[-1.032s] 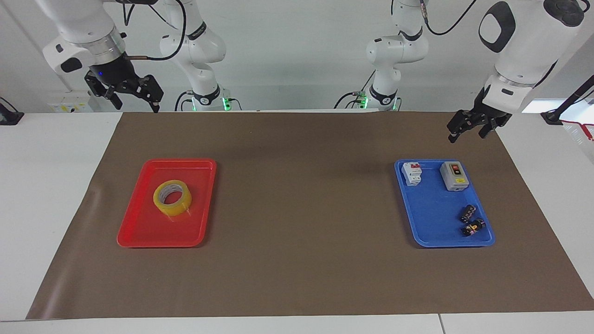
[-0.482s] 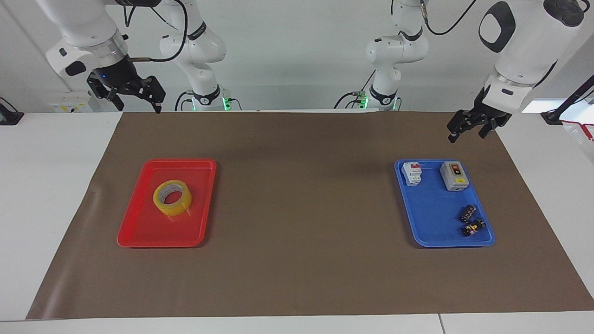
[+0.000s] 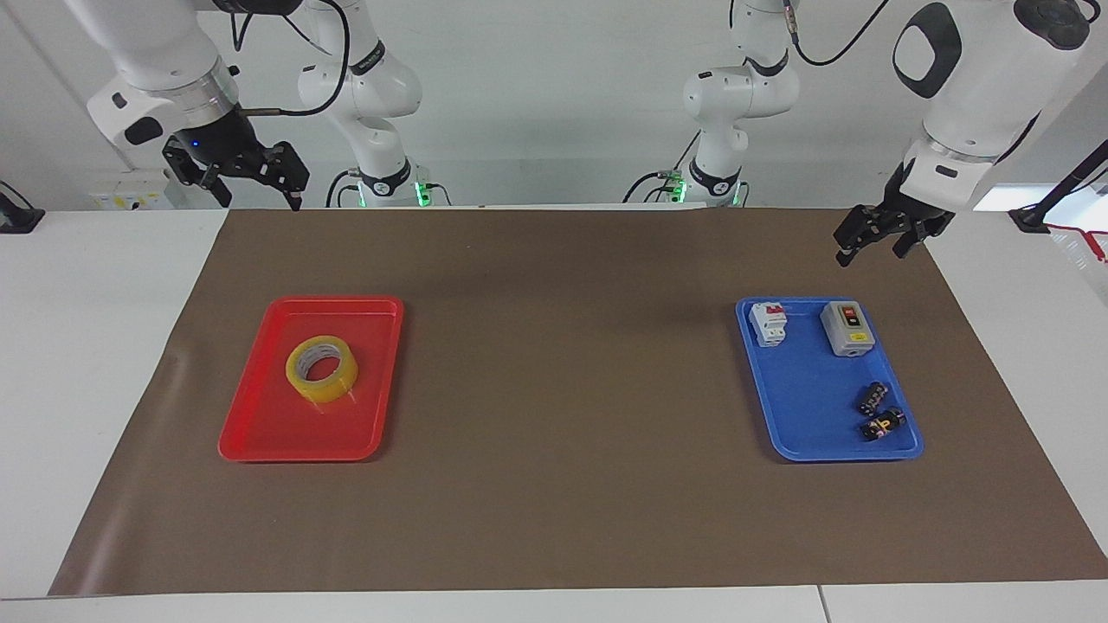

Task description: Place and move tape with both arms

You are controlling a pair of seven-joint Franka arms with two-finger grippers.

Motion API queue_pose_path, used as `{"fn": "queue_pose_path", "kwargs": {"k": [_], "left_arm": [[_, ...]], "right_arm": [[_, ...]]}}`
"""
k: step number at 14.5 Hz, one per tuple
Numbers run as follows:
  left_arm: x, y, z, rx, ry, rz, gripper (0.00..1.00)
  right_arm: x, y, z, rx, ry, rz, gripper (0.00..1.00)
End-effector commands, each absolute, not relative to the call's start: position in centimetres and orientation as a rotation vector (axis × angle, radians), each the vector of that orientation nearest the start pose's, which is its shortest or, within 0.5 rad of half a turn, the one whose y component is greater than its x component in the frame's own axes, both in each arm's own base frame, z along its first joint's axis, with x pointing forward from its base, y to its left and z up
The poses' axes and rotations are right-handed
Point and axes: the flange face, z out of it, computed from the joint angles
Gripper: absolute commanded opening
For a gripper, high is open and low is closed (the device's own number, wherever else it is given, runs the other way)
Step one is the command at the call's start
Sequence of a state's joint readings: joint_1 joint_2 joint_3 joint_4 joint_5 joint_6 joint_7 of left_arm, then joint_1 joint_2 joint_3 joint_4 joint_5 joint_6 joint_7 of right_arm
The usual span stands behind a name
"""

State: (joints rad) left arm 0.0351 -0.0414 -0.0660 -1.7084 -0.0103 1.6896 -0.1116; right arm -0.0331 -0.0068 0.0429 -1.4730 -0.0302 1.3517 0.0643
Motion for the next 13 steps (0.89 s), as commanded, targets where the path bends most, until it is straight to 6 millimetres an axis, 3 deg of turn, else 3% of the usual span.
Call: {"fn": "queue_pose_path", "kwargs": {"k": [1,13], "left_arm": [[54.63,-1.61,59.52,-3.173,-0.125,-0.023,1.0],[54.63,-1.61,59.52,-3.173,-0.125,-0.023,1.0]], "right_arm": [[52.77,-0.59,65.6,-3.184,-0.016,0.187,1.0],[52.72,-0.31,65.61,-3.181,-0.025,0.186,1.0]]}}
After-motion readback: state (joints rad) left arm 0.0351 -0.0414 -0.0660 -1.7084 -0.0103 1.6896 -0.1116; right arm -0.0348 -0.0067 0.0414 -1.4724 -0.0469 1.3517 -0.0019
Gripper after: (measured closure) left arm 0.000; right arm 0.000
